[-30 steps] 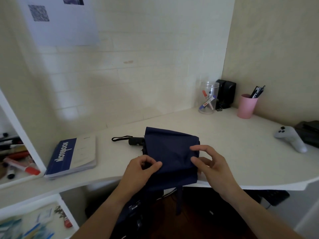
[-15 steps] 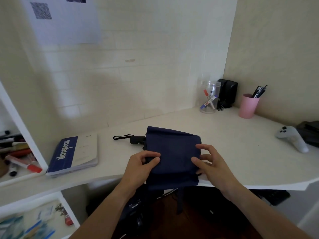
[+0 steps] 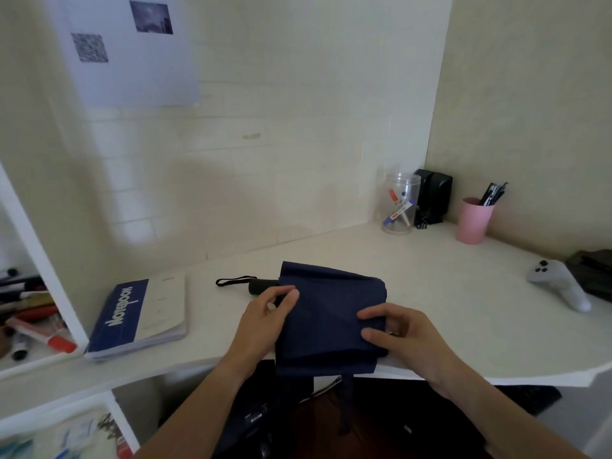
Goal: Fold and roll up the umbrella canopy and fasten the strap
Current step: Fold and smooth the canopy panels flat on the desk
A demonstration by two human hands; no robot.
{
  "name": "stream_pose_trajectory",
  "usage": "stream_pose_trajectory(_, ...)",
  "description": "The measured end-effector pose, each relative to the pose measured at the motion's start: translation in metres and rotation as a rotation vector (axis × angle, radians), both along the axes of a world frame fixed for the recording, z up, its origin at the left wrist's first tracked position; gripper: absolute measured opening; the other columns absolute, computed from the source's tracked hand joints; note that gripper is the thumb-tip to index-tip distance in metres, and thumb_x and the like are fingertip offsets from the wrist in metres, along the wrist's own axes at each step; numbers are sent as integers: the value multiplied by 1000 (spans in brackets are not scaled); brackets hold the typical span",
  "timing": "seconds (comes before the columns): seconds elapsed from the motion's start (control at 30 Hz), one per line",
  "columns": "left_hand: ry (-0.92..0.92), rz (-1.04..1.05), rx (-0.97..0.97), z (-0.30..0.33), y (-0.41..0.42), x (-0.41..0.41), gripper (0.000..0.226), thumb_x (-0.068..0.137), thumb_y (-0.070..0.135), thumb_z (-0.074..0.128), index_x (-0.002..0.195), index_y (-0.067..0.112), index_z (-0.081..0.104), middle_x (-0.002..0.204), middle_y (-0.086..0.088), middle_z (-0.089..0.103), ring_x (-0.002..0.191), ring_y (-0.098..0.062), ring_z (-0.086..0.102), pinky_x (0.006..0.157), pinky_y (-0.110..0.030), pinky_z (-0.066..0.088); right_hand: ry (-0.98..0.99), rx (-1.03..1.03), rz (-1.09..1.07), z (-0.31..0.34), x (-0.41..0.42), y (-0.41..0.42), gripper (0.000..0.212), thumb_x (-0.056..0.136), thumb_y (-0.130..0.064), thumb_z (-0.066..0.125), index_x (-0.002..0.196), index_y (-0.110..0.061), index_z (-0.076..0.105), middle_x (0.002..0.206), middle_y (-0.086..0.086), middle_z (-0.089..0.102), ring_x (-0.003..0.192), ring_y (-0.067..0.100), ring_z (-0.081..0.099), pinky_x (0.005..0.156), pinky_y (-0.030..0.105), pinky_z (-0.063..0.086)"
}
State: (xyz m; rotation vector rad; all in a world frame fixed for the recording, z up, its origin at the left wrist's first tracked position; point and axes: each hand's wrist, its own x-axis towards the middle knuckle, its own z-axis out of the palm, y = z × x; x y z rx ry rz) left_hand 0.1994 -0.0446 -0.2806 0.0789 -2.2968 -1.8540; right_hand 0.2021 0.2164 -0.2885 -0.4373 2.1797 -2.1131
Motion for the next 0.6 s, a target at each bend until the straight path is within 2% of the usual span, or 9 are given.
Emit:
stream_pose_trajectory(0.1,-5,-82,35,-1,1,2,22,87,22,81,108,27,80,94,1,80,86,-12,76,73,-23,60,48,82,55,-2,0,2,21,82,-5,80,100,-16,76,100,11,78,86,22,74,75,30,59)
stream_pose_trajectory(0.2,8,-107,7,-2,-4,1,16,91,10,75,99,22,83,91,12,80,86,-5,75,70,-16,56,102,211,97,-8,0,4,27,80,-11,84,103,-22,75,106,7,75,94,26,73,84,39,60)
stream_pose_trajectory(0.3,31,-111,-49,-4,-10,1,19,95,9,70,104,22,81,103,10,78,95,-4,73,77,-17,56,201,379,80,-16,3,2,39,75,-22,86,109,-32,70,109,-5,69,96,20,69,84,41,59)
stream_pose_trajectory(0.4,34,-131,-84,-12,-15,0,25,94,8,70,113,22,78,112,3,77,104,-11,72,91,-27,58,434,630,33,-22,8,3,45,72,-31,84,110,-44,63,107,-20,60,101,8,59,83,30,53)
stream_pose_trajectory(0.47,23,-160,-112,-15,-19,-1,36,92,8,73,124,24,72,116,3,76,109,-11,71,100,-37,56,504,638,6,-23,14,7,47,74,-26,83,112,-43,62,108,-21,59,102,8,58,83,25,51)
stream_pose_trajectory(0.6,9,-170,-226,-21,-22,-4,60,83,18,81,140,26,61,119,9,74,112,-4,68,106,-39,52,494,571,-25,-25,18,18,48,76,-21,86,115,-40,66,110,-19,65,102,9,63,88,19,50)
